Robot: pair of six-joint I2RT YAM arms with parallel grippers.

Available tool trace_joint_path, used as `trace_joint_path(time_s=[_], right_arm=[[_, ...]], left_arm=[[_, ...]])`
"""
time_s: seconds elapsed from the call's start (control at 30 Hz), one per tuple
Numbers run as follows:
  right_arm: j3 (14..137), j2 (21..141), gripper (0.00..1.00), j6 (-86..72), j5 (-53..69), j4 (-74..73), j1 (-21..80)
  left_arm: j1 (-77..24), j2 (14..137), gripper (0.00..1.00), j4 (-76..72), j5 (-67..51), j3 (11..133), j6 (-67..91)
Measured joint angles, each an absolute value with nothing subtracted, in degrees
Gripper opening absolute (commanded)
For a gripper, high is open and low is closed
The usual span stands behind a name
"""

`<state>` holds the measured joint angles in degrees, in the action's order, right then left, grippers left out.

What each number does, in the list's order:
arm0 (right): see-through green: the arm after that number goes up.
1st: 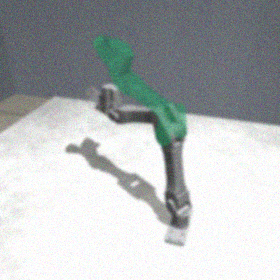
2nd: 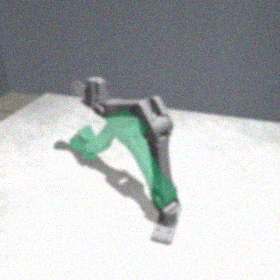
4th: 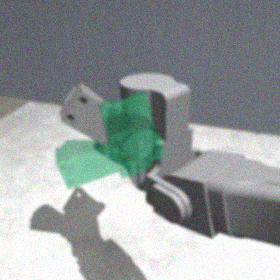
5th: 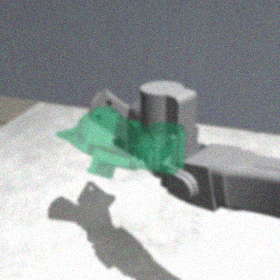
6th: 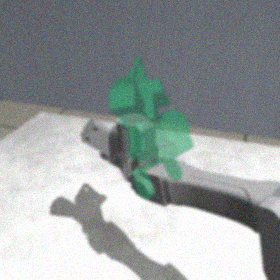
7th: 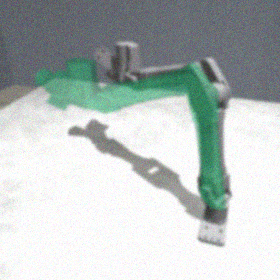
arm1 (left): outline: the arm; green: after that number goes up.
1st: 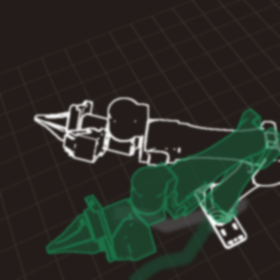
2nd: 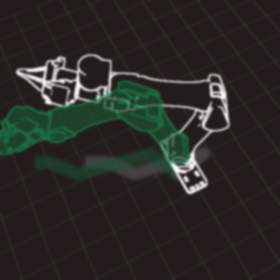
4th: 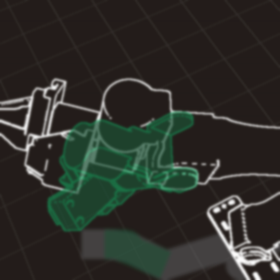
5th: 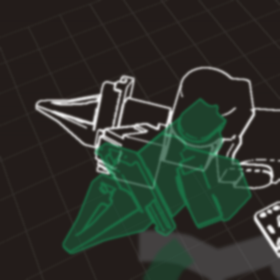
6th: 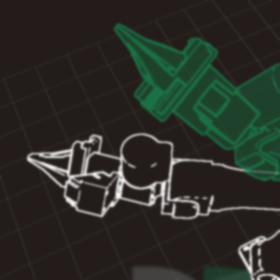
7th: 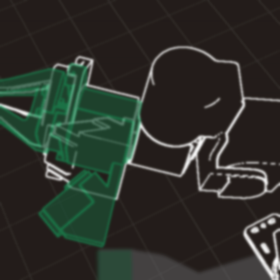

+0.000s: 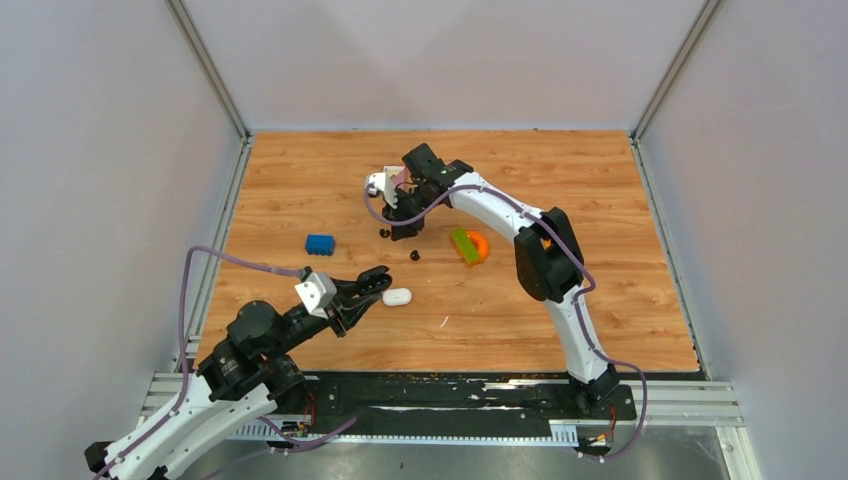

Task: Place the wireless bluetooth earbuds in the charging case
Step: Pick up the earbud from the center of the board.

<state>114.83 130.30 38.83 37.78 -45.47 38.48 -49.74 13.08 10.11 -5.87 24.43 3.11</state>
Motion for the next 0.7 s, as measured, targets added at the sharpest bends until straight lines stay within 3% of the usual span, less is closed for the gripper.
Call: trace_joint_path(time_s=[0.23,0.7], right_arm=[[114.24,130.32,0.33,45.58,37.65,-40.77,40.69],[112.84,133.86,0.31,55.81,32.97,-38.28,41.82]], left_arm=[[-49.74,7.01,0.00,8.80,-4.14,24.27,3.29],[-49.74,5.17,0.00,8.27,-2.48,23.94,3.29]])
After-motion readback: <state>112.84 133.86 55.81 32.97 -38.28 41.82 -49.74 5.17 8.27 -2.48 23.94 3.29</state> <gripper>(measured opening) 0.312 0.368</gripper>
